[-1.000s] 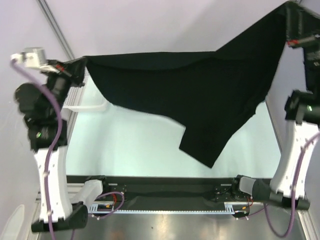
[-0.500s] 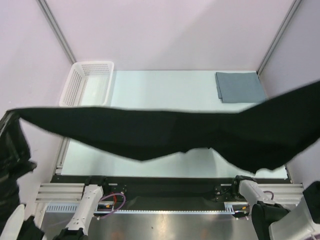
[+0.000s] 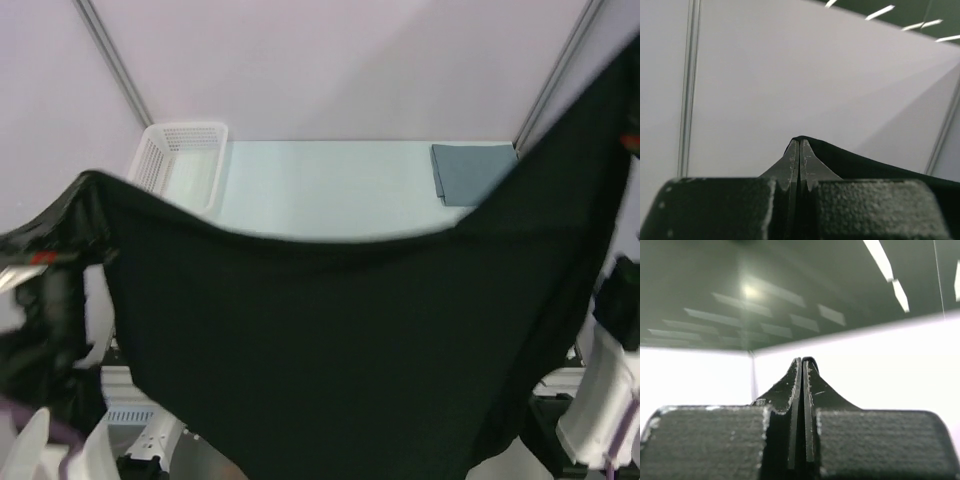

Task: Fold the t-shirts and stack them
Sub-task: Fold the tshirt

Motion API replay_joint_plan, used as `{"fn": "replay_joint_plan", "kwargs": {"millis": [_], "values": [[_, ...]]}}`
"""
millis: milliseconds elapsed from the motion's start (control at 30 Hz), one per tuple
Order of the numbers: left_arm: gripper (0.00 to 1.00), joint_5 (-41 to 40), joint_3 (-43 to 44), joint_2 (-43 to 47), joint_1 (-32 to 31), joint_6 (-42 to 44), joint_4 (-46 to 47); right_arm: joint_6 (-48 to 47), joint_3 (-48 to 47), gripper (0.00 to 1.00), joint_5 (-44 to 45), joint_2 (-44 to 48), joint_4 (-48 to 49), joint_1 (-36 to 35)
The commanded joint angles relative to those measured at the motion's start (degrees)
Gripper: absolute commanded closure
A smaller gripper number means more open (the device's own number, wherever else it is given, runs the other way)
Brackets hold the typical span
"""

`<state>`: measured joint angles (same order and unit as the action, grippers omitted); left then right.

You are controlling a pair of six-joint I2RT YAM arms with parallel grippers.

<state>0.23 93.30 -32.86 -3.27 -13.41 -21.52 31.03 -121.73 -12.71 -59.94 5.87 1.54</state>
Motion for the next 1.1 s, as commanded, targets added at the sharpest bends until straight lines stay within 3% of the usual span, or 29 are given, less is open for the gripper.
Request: {"fn": "replay_joint_plan", "kwargs": {"millis": [0,200,267,367,467,700,1067], "values": [[1.0,-5.15,-13.17,-5.72,-0.16,1.11,2.26,-2.28,10.09,1.0,1.11,-7.64,-0.43,-0.22],[1.0,-3.4,-35.59,-13.7,-0.07,0.49,18.49,-5.18,26.79,1.0,3.22,-15.19,4.76,-0.13],[1.0,-2.87,-38.7,-20.29,-0.07,0.49,21.24,-5.62,32.22,1.0,3.66,-19.15,7.3,0.04],[1.0,-3.13,-44.42,-30.28,0.36,0.32,32.57,-5.98,36.46,1.0,3.83,-25.8,11.44,0.39],[1.0,-1.91,-41.55,-43.45,0.98,1.01,37.68,-5.36,36.48,1.0,2.79,-34.41,13.73,0.92],[1.0,1.97,-29.69,-62.12,2.56,0.84,39.89,-4.22,31.21,1.0,0.67,-47.18,13.99,2.41],[1.0,6.0,-20.79,-73.31,4.85,-1.44,37.16,-3.6,18.55,1.0,-1.62,-58.01,8.56,2.59]]}}
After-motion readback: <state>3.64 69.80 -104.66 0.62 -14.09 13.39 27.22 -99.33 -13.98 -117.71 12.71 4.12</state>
